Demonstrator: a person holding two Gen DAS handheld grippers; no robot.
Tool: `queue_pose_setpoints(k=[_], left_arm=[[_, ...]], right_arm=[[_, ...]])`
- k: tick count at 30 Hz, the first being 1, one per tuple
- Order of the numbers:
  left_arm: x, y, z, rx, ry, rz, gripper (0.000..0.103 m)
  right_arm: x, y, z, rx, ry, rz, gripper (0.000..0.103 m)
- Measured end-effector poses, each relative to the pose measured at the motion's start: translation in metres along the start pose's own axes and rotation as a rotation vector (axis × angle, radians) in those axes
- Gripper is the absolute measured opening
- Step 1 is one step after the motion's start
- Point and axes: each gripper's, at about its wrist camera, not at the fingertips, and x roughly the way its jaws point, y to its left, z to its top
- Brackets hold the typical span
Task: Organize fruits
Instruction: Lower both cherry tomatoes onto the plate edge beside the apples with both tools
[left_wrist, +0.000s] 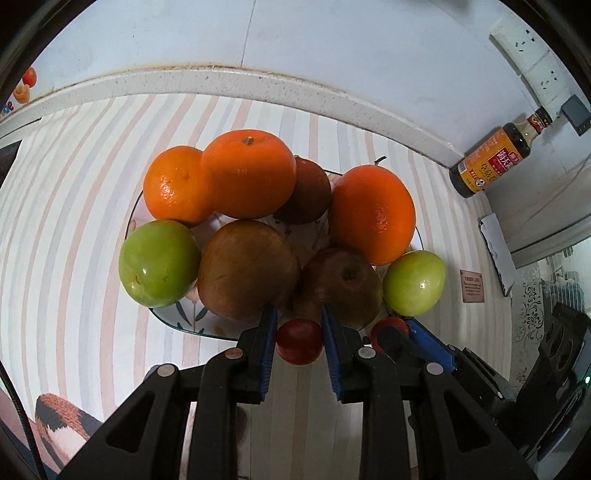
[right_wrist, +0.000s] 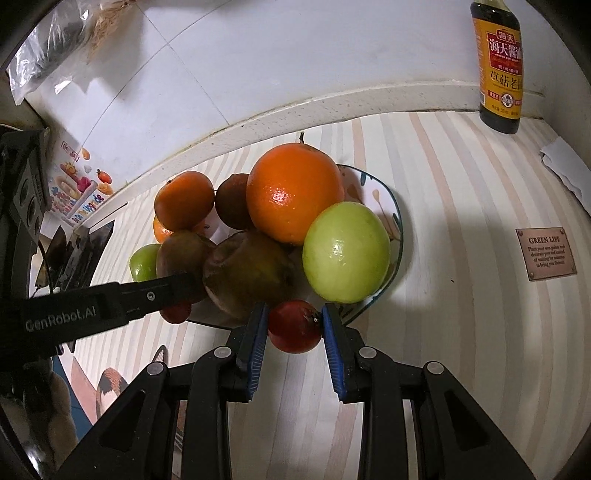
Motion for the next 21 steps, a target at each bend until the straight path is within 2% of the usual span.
queue_pose_setpoints(k=[2, 4, 6, 8, 19, 21], left_arm=[[0.0, 0.0, -0.002, 0.007, -0.016, -0.003, 0.023], [0.0, -0.001, -0.003, 0.02, -0.029, -0.005, 0.023], [0.0, -0.002, -0.006, 0.046, -0.049, -0.002, 0.023], [0.0, -0.005, -0.009, 0.078, -0.069, 0.006, 0.023], [0.004, -0.012, -0.024, 0.241, -0.169, 0.03, 0.023], [0.005, -0.012, -0.026, 0.244, -0.169, 0.033, 0.023]], right_arm=[[0.001, 0.001, 0.001, 0.0, 0.003, 0.001, 0.033], [0.003, -0.001, 0.002, 0.01, 0.018, 0.009, 0.04], [0.001, -0.001, 0.001, 0.017, 0.014, 0.012, 0.056], [-0.004, -0.002, 0.0, 0.02, 0.002, 0.018, 0.063], [-0.033, -0.016, -0.01, 0.044, -0.038, 0.004, 0.063], [-0.036, -0.017, -0.01, 0.044, -0.039, 0.006, 0.063]])
